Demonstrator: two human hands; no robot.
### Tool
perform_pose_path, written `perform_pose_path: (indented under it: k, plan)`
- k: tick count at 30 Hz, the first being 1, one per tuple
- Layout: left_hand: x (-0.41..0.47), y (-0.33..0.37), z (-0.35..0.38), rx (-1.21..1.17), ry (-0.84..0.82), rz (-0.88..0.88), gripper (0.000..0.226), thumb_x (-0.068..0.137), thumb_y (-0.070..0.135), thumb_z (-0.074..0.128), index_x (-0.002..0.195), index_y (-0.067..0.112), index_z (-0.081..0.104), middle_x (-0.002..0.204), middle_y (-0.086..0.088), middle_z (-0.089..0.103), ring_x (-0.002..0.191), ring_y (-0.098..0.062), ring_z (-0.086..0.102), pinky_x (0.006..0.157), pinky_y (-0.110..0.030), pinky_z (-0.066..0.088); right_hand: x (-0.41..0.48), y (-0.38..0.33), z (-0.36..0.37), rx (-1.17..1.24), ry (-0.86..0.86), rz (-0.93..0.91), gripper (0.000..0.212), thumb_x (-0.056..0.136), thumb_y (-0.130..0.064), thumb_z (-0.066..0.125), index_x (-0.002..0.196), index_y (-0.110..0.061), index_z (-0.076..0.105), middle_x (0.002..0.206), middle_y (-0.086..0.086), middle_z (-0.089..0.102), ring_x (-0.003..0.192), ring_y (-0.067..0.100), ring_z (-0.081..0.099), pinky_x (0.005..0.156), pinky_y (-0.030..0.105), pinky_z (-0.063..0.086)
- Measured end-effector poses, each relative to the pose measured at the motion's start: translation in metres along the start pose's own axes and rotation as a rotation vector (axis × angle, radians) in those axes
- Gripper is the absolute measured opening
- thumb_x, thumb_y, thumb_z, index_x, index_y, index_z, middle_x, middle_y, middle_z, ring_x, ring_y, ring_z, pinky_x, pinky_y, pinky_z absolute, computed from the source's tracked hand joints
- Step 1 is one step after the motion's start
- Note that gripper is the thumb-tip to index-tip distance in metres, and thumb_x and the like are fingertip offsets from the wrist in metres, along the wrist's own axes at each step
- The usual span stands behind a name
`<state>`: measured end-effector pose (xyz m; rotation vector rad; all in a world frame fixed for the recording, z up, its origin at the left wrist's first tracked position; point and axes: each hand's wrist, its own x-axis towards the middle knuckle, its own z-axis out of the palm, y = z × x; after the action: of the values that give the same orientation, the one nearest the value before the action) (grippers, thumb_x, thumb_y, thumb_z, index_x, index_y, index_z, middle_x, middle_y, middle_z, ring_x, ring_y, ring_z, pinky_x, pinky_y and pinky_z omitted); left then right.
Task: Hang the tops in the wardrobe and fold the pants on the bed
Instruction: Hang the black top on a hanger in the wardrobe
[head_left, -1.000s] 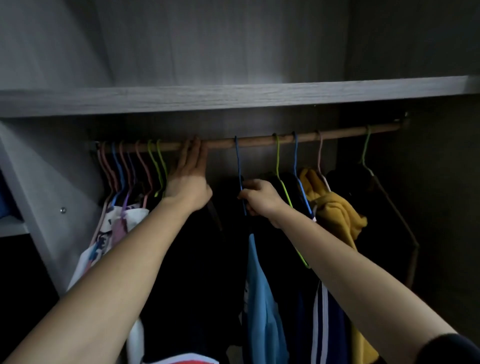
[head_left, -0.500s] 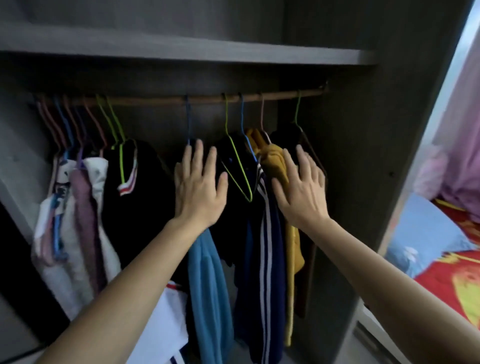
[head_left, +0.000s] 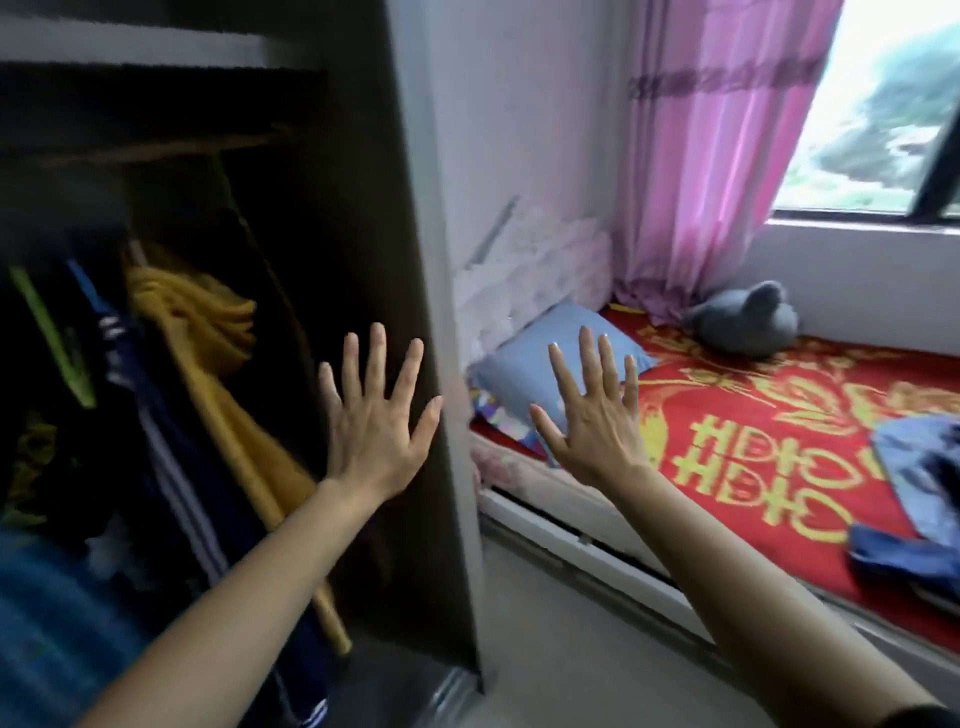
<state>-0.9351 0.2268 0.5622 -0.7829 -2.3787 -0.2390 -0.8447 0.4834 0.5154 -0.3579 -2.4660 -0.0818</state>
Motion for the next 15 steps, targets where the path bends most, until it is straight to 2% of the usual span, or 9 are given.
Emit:
perform_pose_path:
  k: [5,9,15]
  plan:
    - [0.058,0.204,0.078,-0.163,-0.073,0.113,0.069,0.094,0.06,0.031,0.156,0.034,0.012,0.164,-0.01,-0.003,0.149,-0.037,-0.003,0.112,-0.069,0.01,-0.046,0.205,-0.017,-0.143,-0.051,0.184,0.079,0.093,-0.065,0.031,0.159,-0.024,0.013,0.166,0.014,-0.004,0.153,0.034,-0.002,0.119,0.061,0.006]
    - [0.087,0.363,0.13,-0.257,-0.144,0.226,0.069,0.095,0.065,0.021,0.156,0.034,0.01,0.164,-0.006,-0.01,0.149,-0.035,-0.009,0.112,-0.068,0.004,-0.092,0.354,-0.035,-0.255,-0.11,0.306,0.08,0.095,-0.066,0.03,0.16,-0.024,0.009,0.166,0.013,-0.008,0.153,0.034,-0.007,0.119,0.062,0.003]
    - [0.126,0.526,0.192,-0.311,-0.215,0.417,0.071,0.096,0.062,0.025,0.156,0.031,0.005,0.163,-0.01,-0.011,0.149,-0.036,-0.009,0.112,-0.068,0.004,-0.144,0.507,-0.034,-0.311,-0.213,0.534,0.083,0.096,-0.065,0.034,0.16,-0.023,0.002,0.165,0.012,-0.016,0.152,0.032,-0.014,0.119,0.06,-0.006]
